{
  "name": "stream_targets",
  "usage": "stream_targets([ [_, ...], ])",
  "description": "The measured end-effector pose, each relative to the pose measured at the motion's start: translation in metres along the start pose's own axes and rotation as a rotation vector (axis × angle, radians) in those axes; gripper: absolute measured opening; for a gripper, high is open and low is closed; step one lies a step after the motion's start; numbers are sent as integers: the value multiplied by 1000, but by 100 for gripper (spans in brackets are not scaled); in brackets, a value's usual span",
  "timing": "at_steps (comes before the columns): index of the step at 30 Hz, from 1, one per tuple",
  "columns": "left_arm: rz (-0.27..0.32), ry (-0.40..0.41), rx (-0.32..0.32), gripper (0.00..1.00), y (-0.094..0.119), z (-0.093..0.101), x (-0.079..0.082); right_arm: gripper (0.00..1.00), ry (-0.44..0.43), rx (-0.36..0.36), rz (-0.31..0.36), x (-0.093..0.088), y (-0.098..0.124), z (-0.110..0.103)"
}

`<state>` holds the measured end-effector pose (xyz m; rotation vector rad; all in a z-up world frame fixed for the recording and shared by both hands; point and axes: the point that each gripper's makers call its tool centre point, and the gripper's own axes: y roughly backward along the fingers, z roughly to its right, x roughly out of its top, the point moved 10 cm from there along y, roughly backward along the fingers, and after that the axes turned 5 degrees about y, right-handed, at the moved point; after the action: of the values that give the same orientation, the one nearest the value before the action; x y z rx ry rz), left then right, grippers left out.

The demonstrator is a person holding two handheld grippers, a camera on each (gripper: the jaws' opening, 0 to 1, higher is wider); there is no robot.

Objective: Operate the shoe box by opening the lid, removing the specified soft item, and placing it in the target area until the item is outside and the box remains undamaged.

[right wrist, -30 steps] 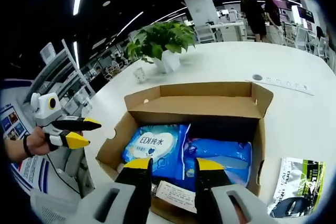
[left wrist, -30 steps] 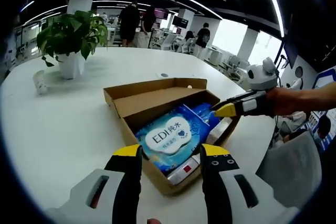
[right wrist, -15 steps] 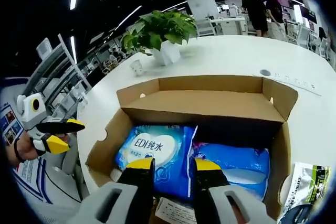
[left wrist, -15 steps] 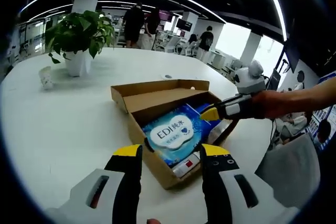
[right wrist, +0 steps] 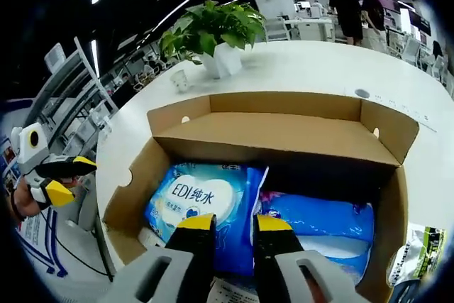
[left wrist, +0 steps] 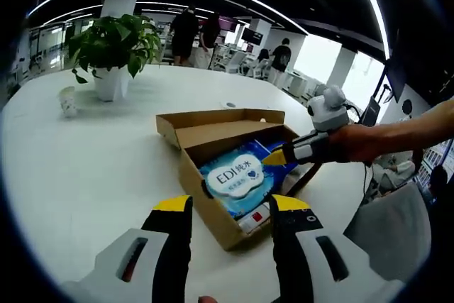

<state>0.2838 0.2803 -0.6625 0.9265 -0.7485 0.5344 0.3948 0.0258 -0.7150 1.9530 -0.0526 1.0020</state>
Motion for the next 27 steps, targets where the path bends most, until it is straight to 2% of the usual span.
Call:
stream_targets([
  [1, 1, 2, -1, 44, 0, 0, -1, 2, 3, -8, -1, 0, 1, 0],
  [2, 2, 4, -1, 44, 0, 0, -1, 0, 8, -14, -5, 0, 2, 2],
  [4, 4, 11, -5, 44, -1, 1, -3, 0, 0, -2, -9, 0, 3, 1],
  [6, 5, 15, -9, 44, -2, 3, -4, 0, 35, -11, -20, 1, 3, -1],
  [10, 3, 14, -19, 44, -4, 5, -6, 0, 53, -23, -9, 3, 7, -3],
  [19, 4, 17, -32, 42, -6, 6, -5, 0, 75, -36, 16, 9, 15, 2],
  [27, -14, 5, -67, 42, -16, 17, -5, 0, 91, -66, 48, 12, 30, 12],
])
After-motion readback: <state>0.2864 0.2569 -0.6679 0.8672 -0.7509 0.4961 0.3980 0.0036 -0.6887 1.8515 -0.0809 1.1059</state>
